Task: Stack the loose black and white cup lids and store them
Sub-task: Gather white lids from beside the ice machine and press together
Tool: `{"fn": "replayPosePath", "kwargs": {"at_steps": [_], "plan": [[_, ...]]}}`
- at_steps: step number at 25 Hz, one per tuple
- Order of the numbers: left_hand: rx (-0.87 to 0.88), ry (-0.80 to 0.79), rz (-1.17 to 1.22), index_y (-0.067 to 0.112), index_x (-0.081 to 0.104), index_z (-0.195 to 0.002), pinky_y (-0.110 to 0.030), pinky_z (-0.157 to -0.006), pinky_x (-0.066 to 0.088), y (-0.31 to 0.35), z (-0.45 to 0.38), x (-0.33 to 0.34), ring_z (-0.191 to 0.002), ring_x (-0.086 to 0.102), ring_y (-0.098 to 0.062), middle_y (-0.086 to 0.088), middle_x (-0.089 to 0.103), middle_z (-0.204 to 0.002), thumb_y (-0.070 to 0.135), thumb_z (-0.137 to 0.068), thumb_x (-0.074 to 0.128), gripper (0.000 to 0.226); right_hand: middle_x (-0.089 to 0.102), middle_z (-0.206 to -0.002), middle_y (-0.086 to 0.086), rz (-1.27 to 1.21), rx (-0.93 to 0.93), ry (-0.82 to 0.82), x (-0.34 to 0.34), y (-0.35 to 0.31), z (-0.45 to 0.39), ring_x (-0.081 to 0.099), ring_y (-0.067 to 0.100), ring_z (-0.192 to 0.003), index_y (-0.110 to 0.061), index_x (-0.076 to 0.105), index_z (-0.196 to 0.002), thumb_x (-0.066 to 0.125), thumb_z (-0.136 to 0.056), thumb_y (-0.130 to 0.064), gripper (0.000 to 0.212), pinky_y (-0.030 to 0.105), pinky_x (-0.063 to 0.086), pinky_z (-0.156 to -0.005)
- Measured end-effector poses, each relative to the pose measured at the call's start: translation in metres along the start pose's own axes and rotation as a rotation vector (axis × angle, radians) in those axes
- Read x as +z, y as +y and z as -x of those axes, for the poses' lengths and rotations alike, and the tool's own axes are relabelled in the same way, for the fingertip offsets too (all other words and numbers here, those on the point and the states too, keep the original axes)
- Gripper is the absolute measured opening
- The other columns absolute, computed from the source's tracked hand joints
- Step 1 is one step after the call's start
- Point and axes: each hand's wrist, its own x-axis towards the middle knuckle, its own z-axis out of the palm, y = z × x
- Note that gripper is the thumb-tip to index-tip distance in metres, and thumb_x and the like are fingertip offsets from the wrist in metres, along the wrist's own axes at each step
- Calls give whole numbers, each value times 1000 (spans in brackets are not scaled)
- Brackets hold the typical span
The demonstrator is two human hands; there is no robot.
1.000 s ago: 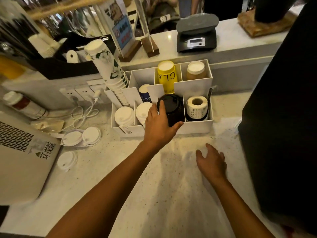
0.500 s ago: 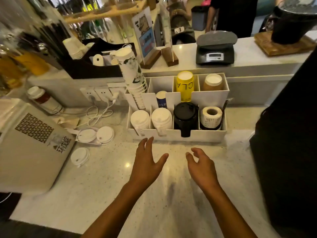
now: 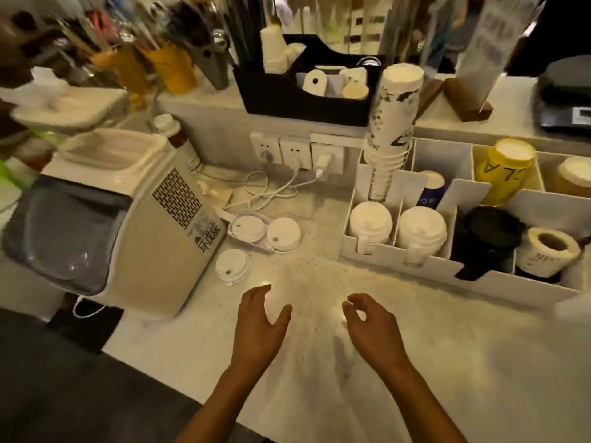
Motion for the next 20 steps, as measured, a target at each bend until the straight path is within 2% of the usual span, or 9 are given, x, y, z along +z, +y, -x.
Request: {"fn": "replayPosePath", "kwargs": {"at_steps": [5, 8, 11, 14, 15, 16, 18, 20], "plan": [[-11, 32, -37, 16, 53, -138, -34, -106, 42, -54, -47, -41, -130, 50, -23, -6, 53, -141, 34, -89, 73, 56, 64, -134, -3, 54, -12, -84, 76, -46, -21, 61, 16, -119, -28, 60, -128, 55, -99, -40, 32, 20, 38, -87], [-17, 47, -12, 15, 57, -134, -30, -99, 44, -66, -85, -55, -122, 55, -23, -6, 58, -134, 32, -90, 72, 50, 61, -138, -5, 81, -51, -134, 117, -73, -40, 59, 16, -121, -29, 60, -131, 54, -99, -37, 34, 20, 40, -92], [-157, 73, 115, 20, 59, -131, -35, -96, 51, -59, -128, -63, -109, 62, -21, -4, 66, -124, 34, -94, 67, 41, 55, -143, -9, 82, -84, -165, 147, -103, -63, 58, 16, -123, -32, 55, -136, 53, -100, -29, 36, 24, 42, -99], [-276, 13, 233, 27, 56, -133, -46, -97, 54, -50, -168, -66, -104, 64, -22, 1, 67, -112, 35, -98, 59, 35, 55, -135, -17, 42, -130, -182, 167, -130, -87, 55, 10, -121, -36, 53, -135, 53, -97, -17, 42, 7, 35, -91], [-305, 0, 250, 27, 56, -132, -49, -98, 53, -49, -182, -65, -107, 64, -25, 1, 67, -114, 36, -100, 56, 33, 53, -133, -19, 37, -140, -188, 172, -136, -95, 52, 9, -124, -35, 52, -134, 52, -95, -13, 45, 1, 32, -92], [-334, -9, 258, 25, 58, -130, -51, -99, 52, -48, -193, -64, -110, 65, -29, -4, 69, -118, 36, -101, 53, 32, 50, -138, -18, 42, -148, -200, 176, -141, -104, 48, 10, -131, -32, 50, -137, 52, -94, -9, 49, 2, 28, -98], [-427, -54, 296, 18, 62, -125, -58, -97, 53, -49, -216, -58, -110, 66, -39, -15, 70, -120, 35, -102, 50, 31, 42, -154, -8, 70, -142, -223, 184, -148, -120, 36, 15, -143, -27, 44, -146, 51, -94, -5, 57, 21, 25, -114], [-535, -121, 322, 11, 65, -121, -58, -96, 54, -49, -231, -52, -109, 67, -43, -20, 70, -118, 35, -101, 50, 35, 36, -160, -3, 103, -123, -234, 188, -152, -132, 30, 17, -147, -26, 40, -149, 52, -94, -5, 61, 36, 21, -122]]}}
